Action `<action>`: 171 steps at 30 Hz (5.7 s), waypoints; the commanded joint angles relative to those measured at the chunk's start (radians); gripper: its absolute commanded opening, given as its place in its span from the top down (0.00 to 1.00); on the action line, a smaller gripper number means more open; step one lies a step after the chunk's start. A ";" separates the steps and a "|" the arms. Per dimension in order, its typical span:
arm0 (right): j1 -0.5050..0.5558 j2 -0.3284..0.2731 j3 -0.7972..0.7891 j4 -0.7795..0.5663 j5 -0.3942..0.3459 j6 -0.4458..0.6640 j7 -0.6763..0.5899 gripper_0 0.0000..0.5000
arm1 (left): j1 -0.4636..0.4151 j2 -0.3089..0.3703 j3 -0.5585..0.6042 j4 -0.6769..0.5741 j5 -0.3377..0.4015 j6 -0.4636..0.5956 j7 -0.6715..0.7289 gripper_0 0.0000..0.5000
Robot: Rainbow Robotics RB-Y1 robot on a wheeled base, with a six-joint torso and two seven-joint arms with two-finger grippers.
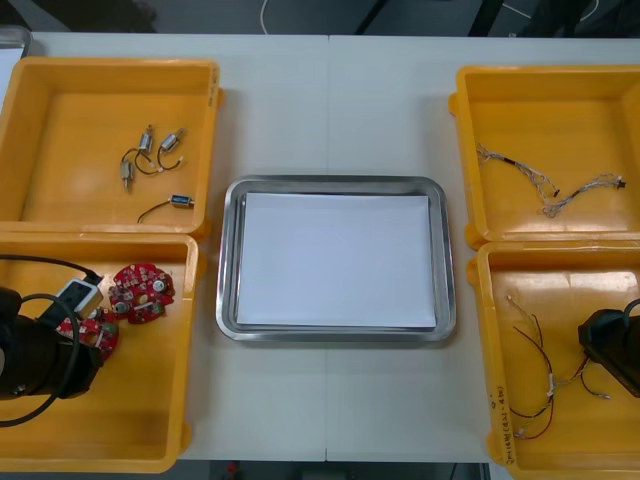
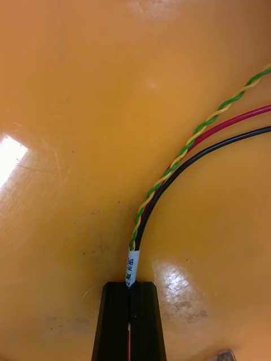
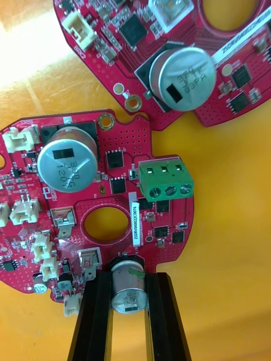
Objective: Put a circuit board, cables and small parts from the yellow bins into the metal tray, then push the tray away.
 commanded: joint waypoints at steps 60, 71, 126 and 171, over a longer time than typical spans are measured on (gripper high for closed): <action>-0.101 -0.433 -0.302 -0.515 -0.601 0.430 0.503 1.00 | -0.848 -0.114 -0.302 -0.167 0.226 0.562 0.287 1.00; -0.118 -0.516 -0.239 -0.639 -0.634 0.430 0.538 1.00 | -0.929 -0.197 -0.537 -0.046 0.117 0.466 0.326 1.00; -0.202 -0.515 -0.209 -0.573 -0.702 0.430 0.805 1.00 | -0.986 -0.203 -0.839 0.192 0.023 0.193 0.389 0.34; -0.483 -0.515 0.089 -0.573 -0.711 0.430 0.821 1.00 | -0.958 -0.141 -0.127 0.060 0.157 0.562 0.389 0.00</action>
